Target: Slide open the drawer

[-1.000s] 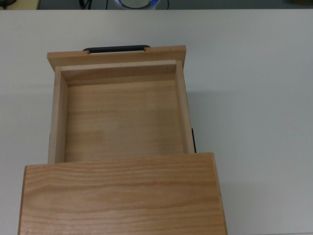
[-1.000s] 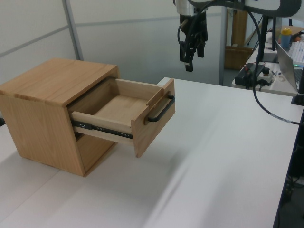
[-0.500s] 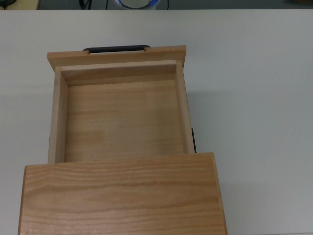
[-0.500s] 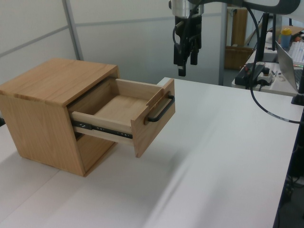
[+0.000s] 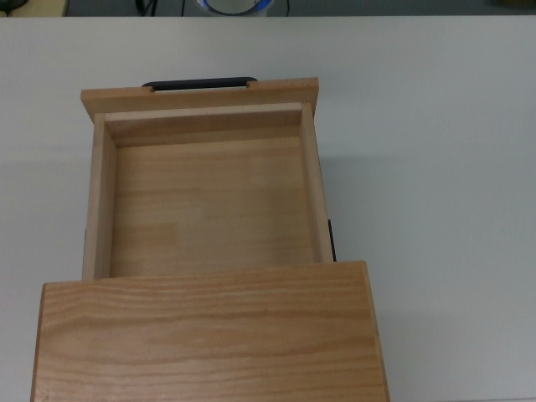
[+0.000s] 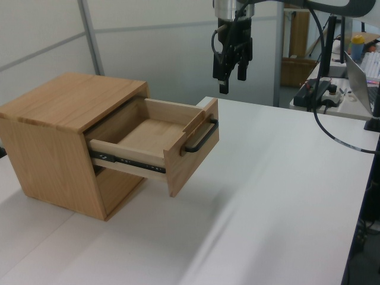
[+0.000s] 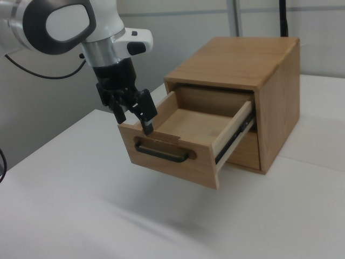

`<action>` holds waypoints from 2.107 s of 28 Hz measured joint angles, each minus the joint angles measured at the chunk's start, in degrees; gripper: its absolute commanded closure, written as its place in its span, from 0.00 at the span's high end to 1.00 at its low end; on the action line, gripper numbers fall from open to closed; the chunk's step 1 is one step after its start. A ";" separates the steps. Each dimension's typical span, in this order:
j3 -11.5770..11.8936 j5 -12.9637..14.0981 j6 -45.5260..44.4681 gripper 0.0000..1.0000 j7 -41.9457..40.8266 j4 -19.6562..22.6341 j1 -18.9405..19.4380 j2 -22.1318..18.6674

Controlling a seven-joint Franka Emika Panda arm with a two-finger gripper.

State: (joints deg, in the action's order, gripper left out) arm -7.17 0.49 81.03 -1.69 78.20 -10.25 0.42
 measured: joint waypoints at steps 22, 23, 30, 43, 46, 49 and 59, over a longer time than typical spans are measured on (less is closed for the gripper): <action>0.00 -0.17 0.00 1.00 1.19 -0.03 -0.01 -0.02; -0.01 -0.17 0.00 1.00 1.19 -0.04 -0.01 -0.03; -0.09 -0.17 0.00 1.00 1.25 -0.12 0.00 -0.16; -0.05 -0.17 0.00 1.00 1.25 -0.14 -0.01 -0.16; -0.05 -0.17 0.00 1.00 1.25 -0.14 -0.01 -0.16; -0.05 -0.17 0.00 1.00 1.25 -0.14 -0.01 -0.16; -0.05 -0.17 0.00 1.00 1.25 -0.14 -0.01 -0.16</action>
State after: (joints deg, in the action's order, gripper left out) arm -7.22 0.32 81.03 -0.44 78.06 -10.25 0.26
